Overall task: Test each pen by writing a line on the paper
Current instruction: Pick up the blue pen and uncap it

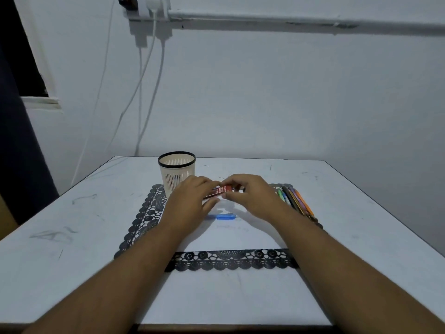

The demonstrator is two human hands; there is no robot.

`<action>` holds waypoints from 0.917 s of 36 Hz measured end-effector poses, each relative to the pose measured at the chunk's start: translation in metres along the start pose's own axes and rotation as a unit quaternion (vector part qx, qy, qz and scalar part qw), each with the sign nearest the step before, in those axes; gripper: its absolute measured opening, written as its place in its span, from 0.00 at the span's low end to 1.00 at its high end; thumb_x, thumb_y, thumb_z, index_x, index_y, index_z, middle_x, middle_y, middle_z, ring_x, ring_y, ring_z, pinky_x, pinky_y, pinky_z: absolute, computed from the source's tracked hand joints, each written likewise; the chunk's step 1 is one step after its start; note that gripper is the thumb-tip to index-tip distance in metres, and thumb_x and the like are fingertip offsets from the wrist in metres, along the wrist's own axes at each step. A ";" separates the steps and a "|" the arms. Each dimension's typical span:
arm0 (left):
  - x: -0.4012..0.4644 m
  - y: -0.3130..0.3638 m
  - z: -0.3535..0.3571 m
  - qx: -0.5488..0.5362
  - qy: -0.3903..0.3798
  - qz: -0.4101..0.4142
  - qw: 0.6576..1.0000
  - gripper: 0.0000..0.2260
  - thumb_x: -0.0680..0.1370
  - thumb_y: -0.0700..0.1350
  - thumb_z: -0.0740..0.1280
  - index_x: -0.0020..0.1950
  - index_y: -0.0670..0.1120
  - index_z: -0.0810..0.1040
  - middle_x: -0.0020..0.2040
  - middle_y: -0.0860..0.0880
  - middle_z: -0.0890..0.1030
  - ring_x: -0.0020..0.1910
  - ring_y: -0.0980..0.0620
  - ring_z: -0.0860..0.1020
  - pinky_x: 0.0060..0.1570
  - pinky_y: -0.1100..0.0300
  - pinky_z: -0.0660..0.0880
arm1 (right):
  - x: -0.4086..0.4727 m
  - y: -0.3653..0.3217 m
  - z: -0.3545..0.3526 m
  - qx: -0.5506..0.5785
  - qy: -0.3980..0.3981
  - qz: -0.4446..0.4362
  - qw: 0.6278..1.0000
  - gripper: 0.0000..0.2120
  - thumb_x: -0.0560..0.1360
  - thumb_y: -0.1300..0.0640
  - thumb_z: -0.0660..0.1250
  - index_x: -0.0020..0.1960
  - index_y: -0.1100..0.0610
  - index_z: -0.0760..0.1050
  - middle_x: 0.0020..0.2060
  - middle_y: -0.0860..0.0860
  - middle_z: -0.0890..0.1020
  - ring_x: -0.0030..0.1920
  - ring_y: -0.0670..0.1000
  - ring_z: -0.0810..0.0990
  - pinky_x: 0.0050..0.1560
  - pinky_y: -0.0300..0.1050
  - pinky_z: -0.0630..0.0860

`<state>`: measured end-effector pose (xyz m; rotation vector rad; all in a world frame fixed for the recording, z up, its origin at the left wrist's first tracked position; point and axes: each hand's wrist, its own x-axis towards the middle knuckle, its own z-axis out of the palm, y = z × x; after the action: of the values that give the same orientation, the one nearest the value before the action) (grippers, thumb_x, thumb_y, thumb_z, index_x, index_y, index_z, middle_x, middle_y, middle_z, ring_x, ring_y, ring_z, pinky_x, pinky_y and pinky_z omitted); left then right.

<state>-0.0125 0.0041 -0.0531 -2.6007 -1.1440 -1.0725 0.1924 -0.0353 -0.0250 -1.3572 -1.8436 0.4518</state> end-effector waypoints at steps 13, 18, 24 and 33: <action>0.003 0.001 -0.009 -0.103 0.055 0.011 0.993 0.07 0.80 0.46 0.72 0.57 0.49 0.81 0.48 0.58 0.77 0.47 0.56 0.74 0.47 0.58 0.72 | -0.004 -0.002 0.002 0.223 0.040 0.006 0.974 0.10 0.75 0.61 0.77 0.55 0.51 0.86 0.46 0.50 0.88 0.51 0.56 0.85 0.56 0.52 0.82; 0.002 0.000 -0.010 -0.126 0.045 0.017 0.991 0.07 0.80 0.46 0.72 0.57 0.49 0.82 0.48 0.57 0.79 0.47 0.56 0.75 0.47 0.60 0.72 | -0.004 -0.001 -0.001 0.262 0.044 0.012 0.964 0.06 0.76 0.60 0.76 0.53 0.54 0.87 0.43 0.51 0.88 0.43 0.47 0.81 0.46 0.44 0.75; 0.001 0.003 -0.009 -0.101 0.063 0.015 0.993 0.08 0.79 0.45 0.73 0.58 0.47 0.82 0.49 0.54 0.80 0.50 0.55 0.74 0.50 0.61 0.68 | -0.004 -0.002 0.001 0.299 0.060 0.026 0.952 0.07 0.81 0.60 0.70 0.55 0.59 0.86 0.44 0.57 0.87 0.44 0.52 0.81 0.41 0.45 0.76; 0.002 0.003 -0.019 -0.044 0.100 0.026 0.994 0.10 0.78 0.46 0.74 0.58 0.48 0.82 0.51 0.53 0.82 0.52 0.52 0.78 0.53 0.58 0.73 | 0.001 -0.008 0.013 0.414 0.056 0.190 0.888 0.05 0.78 0.64 0.73 0.51 0.65 0.84 0.43 0.60 0.87 0.37 0.50 0.80 0.35 0.39 0.76</action>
<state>-0.0205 -0.0033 -0.0375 -2.4998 -1.0015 -1.3643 0.1775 -0.0351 -0.0268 -1.0780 -1.0483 1.1793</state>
